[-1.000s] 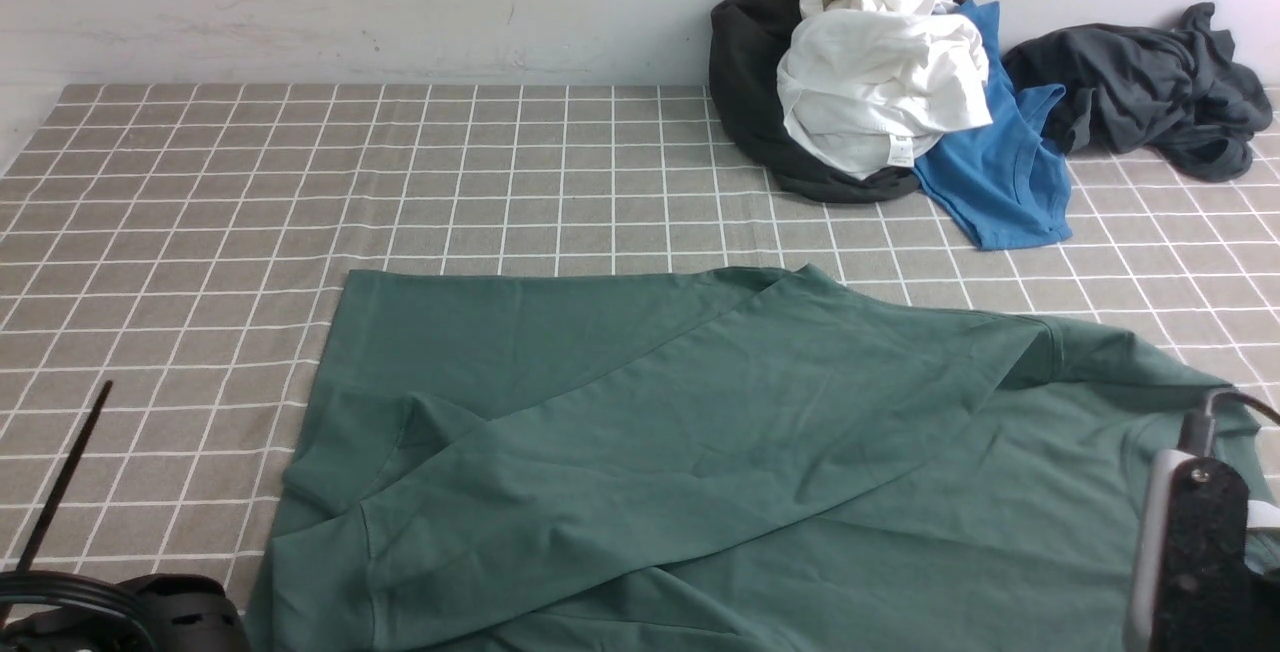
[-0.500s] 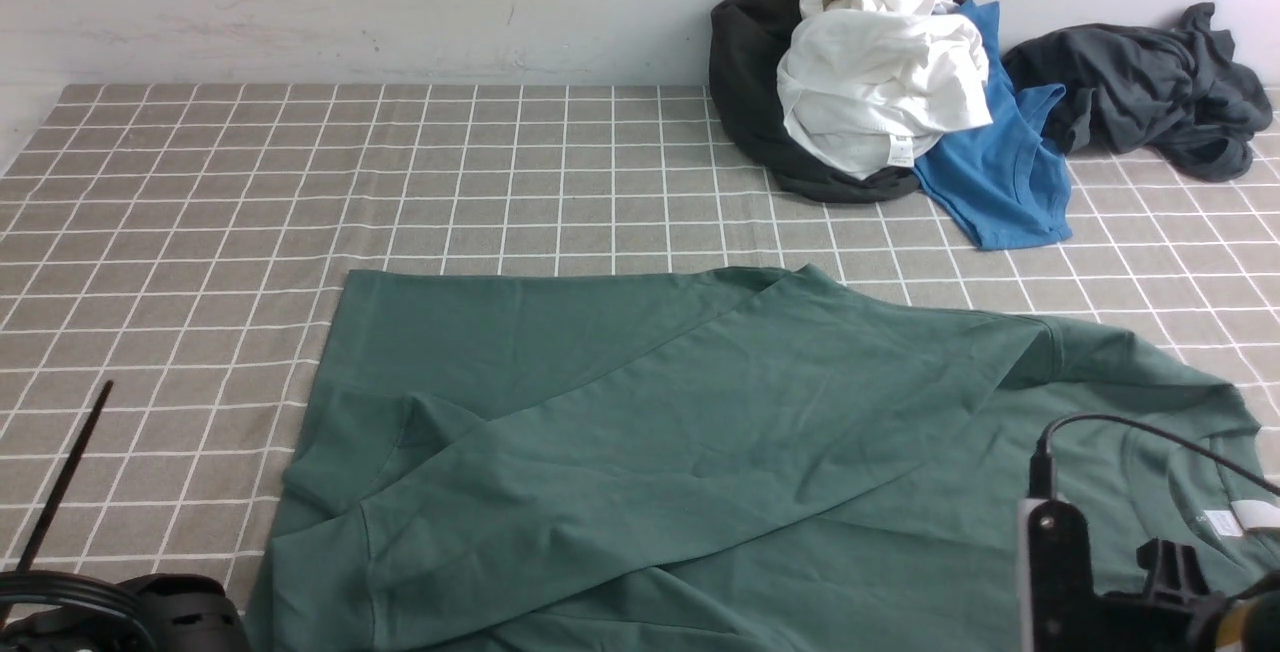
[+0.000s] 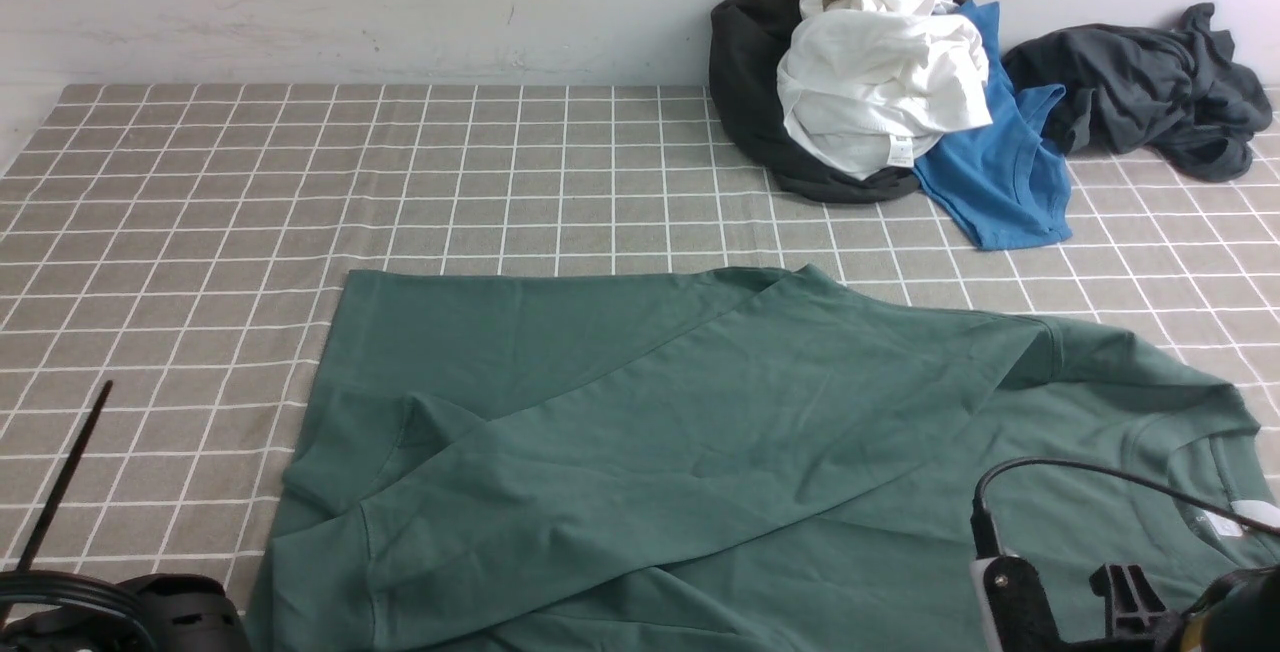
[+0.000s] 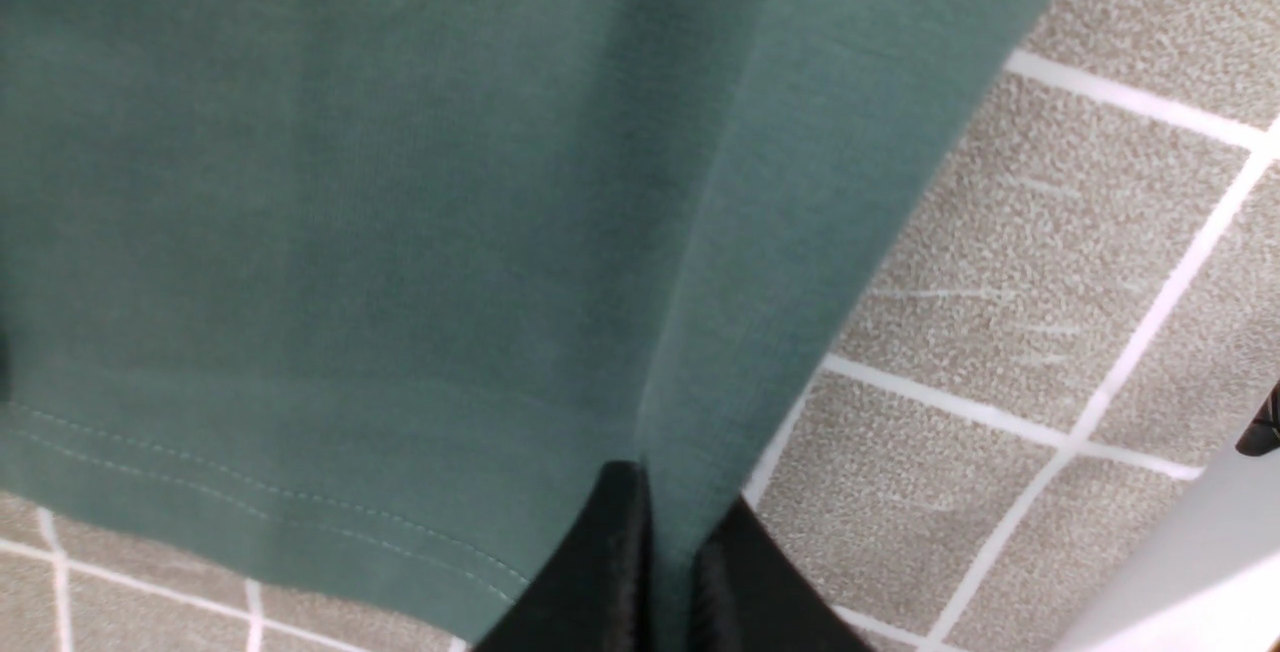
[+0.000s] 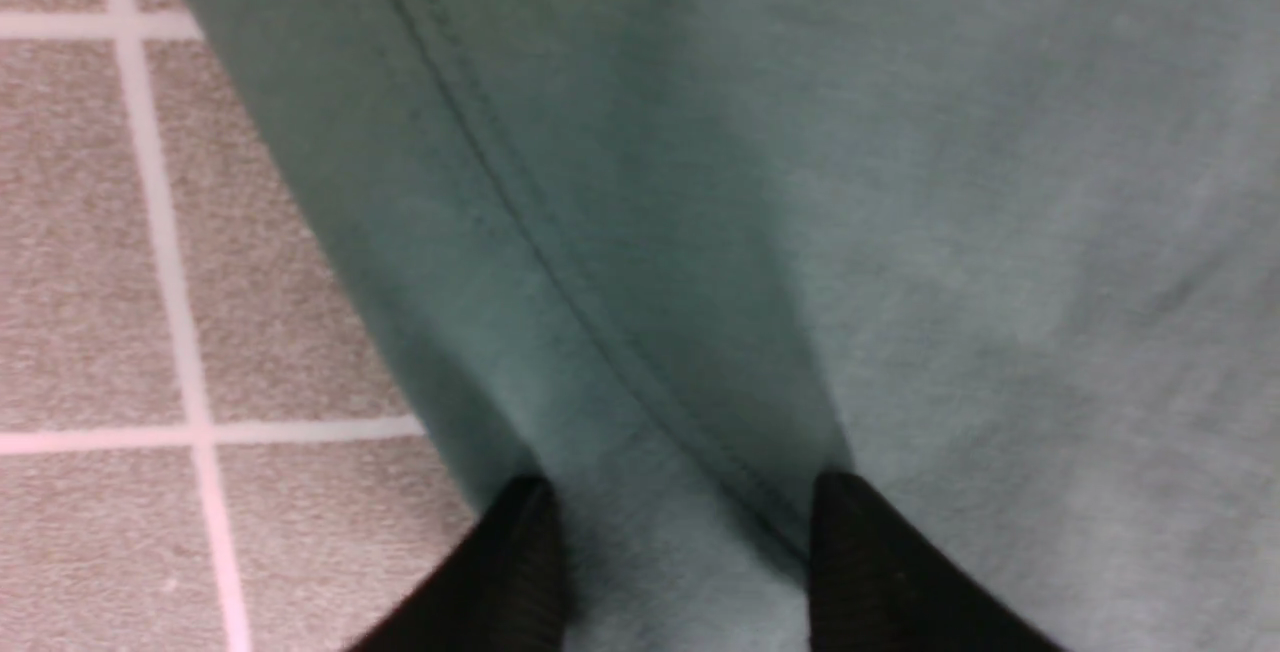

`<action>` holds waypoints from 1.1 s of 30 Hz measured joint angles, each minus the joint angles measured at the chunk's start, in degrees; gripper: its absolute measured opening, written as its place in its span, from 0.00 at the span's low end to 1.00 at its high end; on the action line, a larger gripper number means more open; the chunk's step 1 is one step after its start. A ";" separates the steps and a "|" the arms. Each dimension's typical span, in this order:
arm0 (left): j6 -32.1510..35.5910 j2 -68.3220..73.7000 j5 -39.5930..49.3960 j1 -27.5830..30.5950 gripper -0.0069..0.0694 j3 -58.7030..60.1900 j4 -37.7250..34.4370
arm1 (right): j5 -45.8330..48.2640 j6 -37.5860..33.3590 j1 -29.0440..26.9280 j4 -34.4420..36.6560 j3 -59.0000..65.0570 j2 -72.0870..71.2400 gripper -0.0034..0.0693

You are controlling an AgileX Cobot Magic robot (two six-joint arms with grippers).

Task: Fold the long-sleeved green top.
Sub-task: Use both arms simultaneously to clamp the lower edge of the clothing fabric, then use both arms to drag the lower edge of the fabric forward and fold it over the upper edge

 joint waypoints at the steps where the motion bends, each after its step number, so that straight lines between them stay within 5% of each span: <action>1: 0.00 0.00 0.00 0.00 0.10 0.00 0.00 | 0.08 0.00 0.00 0.00 0.00 0.00 0.41; 5: 0.00 0.00 0.00 0.00 0.10 0.00 0.00 | 0.51 0.01 0.11 0.00 0.00 0.06 0.11; 8: 0.00 0.00 0.94 0.00 0.10 -0.70 0.05 | 0.15 0.20 0.11 0.00 0.05 -0.13 0.05; 17: 0.00 0.00 10.52 2.44 0.10 -10.72 3.39 | 3.61 7.06 0.11 -1.16 -6.27 -3.76 0.04; 29: 8.96 6.17 10.66 27.40 0.11 -31.32 0.72 | 11.09 9.85 -10.10 4.96 -32.84 5.54 0.04; 33: 10.26 12.75 10.02 31.66 0.11 -39.43 -0.84 | 12.43 9.29 -13.47 6.96 -40.67 11.84 0.04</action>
